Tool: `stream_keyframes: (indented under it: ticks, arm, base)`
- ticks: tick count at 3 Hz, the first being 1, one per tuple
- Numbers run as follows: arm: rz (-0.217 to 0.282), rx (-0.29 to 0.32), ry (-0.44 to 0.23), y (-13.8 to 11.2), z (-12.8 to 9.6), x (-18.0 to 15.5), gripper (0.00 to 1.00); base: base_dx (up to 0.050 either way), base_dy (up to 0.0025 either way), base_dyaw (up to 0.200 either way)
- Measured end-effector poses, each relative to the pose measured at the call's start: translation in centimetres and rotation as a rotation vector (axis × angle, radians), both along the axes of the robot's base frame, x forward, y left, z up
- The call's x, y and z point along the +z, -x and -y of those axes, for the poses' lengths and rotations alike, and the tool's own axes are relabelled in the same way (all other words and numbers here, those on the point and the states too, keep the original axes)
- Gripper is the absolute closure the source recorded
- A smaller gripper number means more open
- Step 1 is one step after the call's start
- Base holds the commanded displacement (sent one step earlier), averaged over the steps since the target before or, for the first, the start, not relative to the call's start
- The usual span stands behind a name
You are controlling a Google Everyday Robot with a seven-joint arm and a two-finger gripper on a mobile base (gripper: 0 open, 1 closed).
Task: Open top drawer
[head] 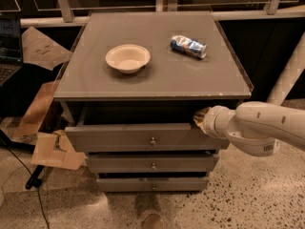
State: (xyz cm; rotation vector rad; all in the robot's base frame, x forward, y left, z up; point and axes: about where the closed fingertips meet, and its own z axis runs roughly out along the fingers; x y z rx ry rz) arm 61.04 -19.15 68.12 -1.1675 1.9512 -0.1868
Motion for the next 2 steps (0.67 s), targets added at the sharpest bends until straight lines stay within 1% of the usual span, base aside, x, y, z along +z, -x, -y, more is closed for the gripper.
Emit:
stream_keyframes:
  ticks: [1,2]
  arm:
    - [-0.024,0.022,-0.008,-0.70,-0.32,-0.77,1.00]
    - [-0.027,0.023,-0.010,-0.63,-0.26,-0.64,1.00]
  base:
    - [0.000,0.00000,0.000]
    - [0.000,0.00000,0.000]
